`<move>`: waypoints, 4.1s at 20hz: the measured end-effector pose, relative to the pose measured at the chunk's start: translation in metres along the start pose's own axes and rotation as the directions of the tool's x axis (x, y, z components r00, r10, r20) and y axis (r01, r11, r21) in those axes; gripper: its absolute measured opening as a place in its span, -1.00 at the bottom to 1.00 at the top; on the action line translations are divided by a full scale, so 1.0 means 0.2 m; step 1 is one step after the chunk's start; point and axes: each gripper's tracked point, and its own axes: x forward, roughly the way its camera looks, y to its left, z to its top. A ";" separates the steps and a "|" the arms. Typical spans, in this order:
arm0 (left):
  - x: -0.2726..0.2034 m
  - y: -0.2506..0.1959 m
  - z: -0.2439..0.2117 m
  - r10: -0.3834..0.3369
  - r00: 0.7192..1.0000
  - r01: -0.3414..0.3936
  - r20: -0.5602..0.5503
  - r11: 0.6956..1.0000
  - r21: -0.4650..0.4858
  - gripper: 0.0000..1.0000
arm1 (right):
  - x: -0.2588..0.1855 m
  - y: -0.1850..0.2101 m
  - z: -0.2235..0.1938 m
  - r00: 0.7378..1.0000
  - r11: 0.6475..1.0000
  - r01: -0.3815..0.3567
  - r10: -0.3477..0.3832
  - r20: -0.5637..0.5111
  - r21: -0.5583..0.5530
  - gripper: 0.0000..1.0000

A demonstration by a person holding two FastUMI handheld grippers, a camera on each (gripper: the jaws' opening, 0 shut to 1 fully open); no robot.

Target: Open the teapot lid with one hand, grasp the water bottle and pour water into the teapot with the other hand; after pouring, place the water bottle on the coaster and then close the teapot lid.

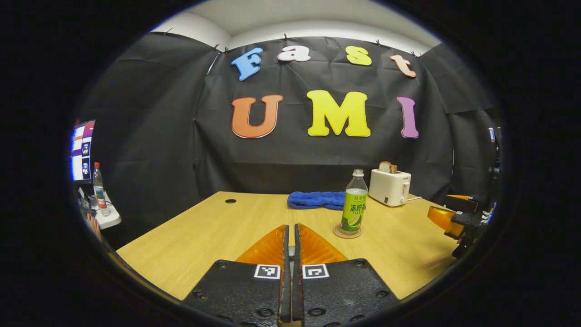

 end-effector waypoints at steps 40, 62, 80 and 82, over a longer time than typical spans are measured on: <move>0.10 -0.20 0.11 -0.019 1.000 0.020 -0.003 0.999 0.033 -0.62 | -0.33 0.01 0.24 0.991 0.999 -0.038 0.040 0.130 -0.018 0.90; -0.55 -0.53 0.27 -0.102 0.995 0.102 0.021 0.995 0.007 1.00 | -0.91 -0.08 0.40 0.989 0.994 0.103 -0.099 0.110 -0.024 0.90; -0.48 -0.43 0.21 -0.056 0.998 0.055 0.006 0.998 0.041 1.00 | -0.85 -0.07 0.30 0.994 0.995 0.102 -0.102 0.027 -0.011 0.90; -0.49 -0.44 0.21 -0.058 0.998 0.058 0.005 0.997 0.046 1.00 | -0.84 -0.07 0.30 0.994 0.995 0.102 -0.102 0.027 -0.011 0.90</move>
